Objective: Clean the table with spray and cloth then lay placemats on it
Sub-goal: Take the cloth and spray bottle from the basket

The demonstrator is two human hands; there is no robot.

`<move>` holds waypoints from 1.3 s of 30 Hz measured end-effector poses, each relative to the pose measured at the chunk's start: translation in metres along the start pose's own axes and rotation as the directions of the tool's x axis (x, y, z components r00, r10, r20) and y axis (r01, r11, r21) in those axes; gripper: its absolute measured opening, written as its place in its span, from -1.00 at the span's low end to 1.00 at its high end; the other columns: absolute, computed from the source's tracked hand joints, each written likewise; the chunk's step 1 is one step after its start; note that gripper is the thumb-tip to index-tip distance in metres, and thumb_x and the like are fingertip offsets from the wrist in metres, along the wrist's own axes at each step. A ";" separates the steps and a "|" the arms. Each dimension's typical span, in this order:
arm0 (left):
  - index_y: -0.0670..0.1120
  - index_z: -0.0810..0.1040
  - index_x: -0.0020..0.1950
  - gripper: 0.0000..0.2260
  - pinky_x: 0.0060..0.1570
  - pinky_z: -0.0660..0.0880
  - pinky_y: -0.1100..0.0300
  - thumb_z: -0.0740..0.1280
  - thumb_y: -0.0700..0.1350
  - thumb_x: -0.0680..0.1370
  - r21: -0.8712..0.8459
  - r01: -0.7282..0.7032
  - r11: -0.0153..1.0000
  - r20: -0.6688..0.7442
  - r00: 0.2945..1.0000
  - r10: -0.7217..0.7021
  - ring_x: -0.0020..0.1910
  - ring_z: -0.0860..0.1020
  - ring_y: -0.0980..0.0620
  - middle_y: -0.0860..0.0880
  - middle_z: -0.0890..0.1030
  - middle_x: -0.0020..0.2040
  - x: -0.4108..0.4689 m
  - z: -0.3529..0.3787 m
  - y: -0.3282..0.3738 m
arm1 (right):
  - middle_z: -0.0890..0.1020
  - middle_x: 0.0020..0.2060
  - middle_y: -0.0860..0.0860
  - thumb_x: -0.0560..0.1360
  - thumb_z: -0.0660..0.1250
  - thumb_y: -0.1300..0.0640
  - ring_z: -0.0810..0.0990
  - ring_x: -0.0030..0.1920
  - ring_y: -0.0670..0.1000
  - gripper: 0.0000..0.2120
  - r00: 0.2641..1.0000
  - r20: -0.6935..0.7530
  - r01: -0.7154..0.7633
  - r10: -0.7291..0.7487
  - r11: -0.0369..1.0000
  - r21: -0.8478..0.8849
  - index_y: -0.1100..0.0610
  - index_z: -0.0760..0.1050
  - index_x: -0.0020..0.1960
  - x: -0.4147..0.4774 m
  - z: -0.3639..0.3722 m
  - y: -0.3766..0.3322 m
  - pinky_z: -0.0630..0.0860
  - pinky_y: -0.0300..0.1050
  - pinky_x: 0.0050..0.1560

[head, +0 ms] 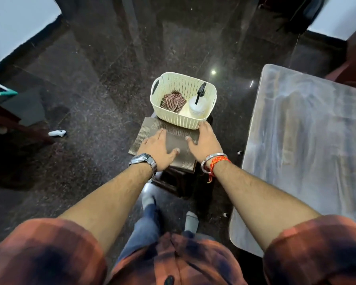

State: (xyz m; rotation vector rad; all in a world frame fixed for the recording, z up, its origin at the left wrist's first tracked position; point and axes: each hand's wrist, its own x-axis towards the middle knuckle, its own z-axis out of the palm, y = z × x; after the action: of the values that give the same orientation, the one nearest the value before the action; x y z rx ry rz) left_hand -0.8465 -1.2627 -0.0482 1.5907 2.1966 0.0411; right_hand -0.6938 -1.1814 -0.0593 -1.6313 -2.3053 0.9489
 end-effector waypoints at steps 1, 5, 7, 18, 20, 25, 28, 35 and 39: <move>-0.14 0.04 0.57 -0.25 0.46 0.20 -0.01 0.17 0.26 0.55 0.025 -0.017 1.000 0.026 1.000 0.017 0.48 0.25 -0.11 -0.10 0.14 0.57 0.016 -0.002 -0.005 | 0.16 0.52 0.15 0.54 0.27 -0.04 0.16 0.52 0.13 -0.33 1.000 -0.009 -0.030 0.030 0.999 0.015 0.23 0.12 0.52 0.013 0.002 -0.004 0.17 -0.02 0.50; -0.16 0.09 0.55 -0.28 0.42 0.24 -0.04 0.20 0.23 0.55 -0.016 -0.078 0.997 0.080 0.994 0.079 0.45 0.29 -0.15 -0.13 0.21 0.54 0.076 -0.016 -0.028 | 0.26 0.47 0.13 0.53 0.28 0.01 0.31 0.43 0.14 -0.40 0.980 -0.104 -0.158 0.168 0.983 0.095 0.22 0.22 0.47 0.058 0.010 -0.019 0.29 -0.03 0.41; -0.16 0.10 0.54 -0.29 0.38 0.29 -0.05 0.22 0.21 0.54 -0.024 -0.109 0.994 0.107 0.988 0.111 0.40 0.35 -0.20 -0.15 0.26 0.51 0.103 -0.027 -0.037 | 0.32 0.42 0.13 0.54 0.29 0.03 0.37 0.38 0.13 -0.53 0.966 -0.107 -0.220 0.235 0.966 0.137 0.25 0.38 0.36 0.078 0.014 -0.026 0.31 -0.08 0.35; -0.21 0.22 0.45 -0.49 0.28 0.37 -0.01 0.25 0.00 0.59 -0.158 -0.132 0.979 0.199 0.966 0.163 0.32 0.41 -0.22 -0.24 0.37 0.39 0.259 -0.015 -0.037 | 0.57 0.09 0.11 0.46 0.41 0.09 0.53 0.10 0.08 -0.63 0.807 -0.255 -0.418 0.533 0.820 0.392 0.22 0.46 0.19 0.205 0.037 -0.025 0.33 -0.26 0.01; -0.22 0.24 0.42 -0.51 0.25 0.38 -0.01 0.29 -0.05 0.57 -0.130 -0.096 0.987 0.231 0.965 0.125 0.30 0.43 -0.23 -0.25 0.37 0.38 0.287 -0.003 -0.032 | 0.49 0.00 0.08 0.47 0.40 0.12 0.49 -0.01 0.08 -0.57 0.773 -0.246 -0.436 0.584 0.772 0.462 0.24 0.32 0.23 0.225 0.042 -0.019 0.26 -0.31 -0.11; -0.25 -0.03 0.53 -0.20 0.34 0.34 -0.10 0.41 -0.10 0.49 0.009 0.066 0.998 0.339 0.938 -0.065 0.40 0.31 -0.29 -0.28 0.21 0.47 0.346 0.027 -0.028 | 0.41 0.00 0.11 0.49 0.38 0.14 0.45 -0.09 0.09 -0.45 0.650 -0.238 -0.442 0.722 0.614 0.655 0.28 0.13 0.29 0.254 0.063 -0.006 0.40 -0.11 -0.05; -0.27 -0.13 0.55 -0.11 0.40 0.25 -0.12 0.44 -0.11 0.48 0.032 0.226 0.974 0.359 0.906 -0.222 0.48 0.18 -0.28 -0.27 0.11 0.51 0.369 0.042 -0.031 | 0.42 0.05 0.03 0.47 0.42 0.13 0.43 -0.09 0.00 -0.42 0.592 -0.226 -0.374 0.774 0.512 0.774 0.24 0.13 0.30 0.265 0.067 0.001 0.30 -0.34 -0.14; -0.30 -0.11 0.54 -0.02 0.34 0.32 -0.09 0.52 -0.05 0.43 0.052 0.396 0.917 0.355 0.851 -0.388 0.45 0.25 -0.22 -0.26 0.16 0.49 0.387 0.062 -0.030 | 0.59 -0.09 -0.01 0.49 0.41 0.14 0.56 -0.06 -0.04 -0.77 0.635 -0.354 -0.156 0.686 0.564 0.811 0.18 0.48 0.09 0.282 0.073 0.024 0.43 -0.43 -0.05; -0.26 0.21 0.47 -0.27 0.34 0.31 -0.09 0.42 0.10 0.48 0.100 0.341 0.935 0.395 0.849 -0.352 0.40 0.31 -0.24 -0.26 0.30 0.42 0.383 0.074 -0.030 | 0.65 -0.10 0.02 0.44 0.46 0.16 0.59 -0.06 -0.04 -0.79 0.656 -0.319 -0.112 0.683 0.507 0.855 0.17 0.58 0.05 0.289 0.070 0.029 0.53 -0.13 0.12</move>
State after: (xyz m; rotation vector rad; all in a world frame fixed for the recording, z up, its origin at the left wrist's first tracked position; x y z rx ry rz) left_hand -0.9440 -0.9394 -0.2457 1.0654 2.1089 -0.3952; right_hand -0.8171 -0.9453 -0.1955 -1.7086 -0.7809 1.0385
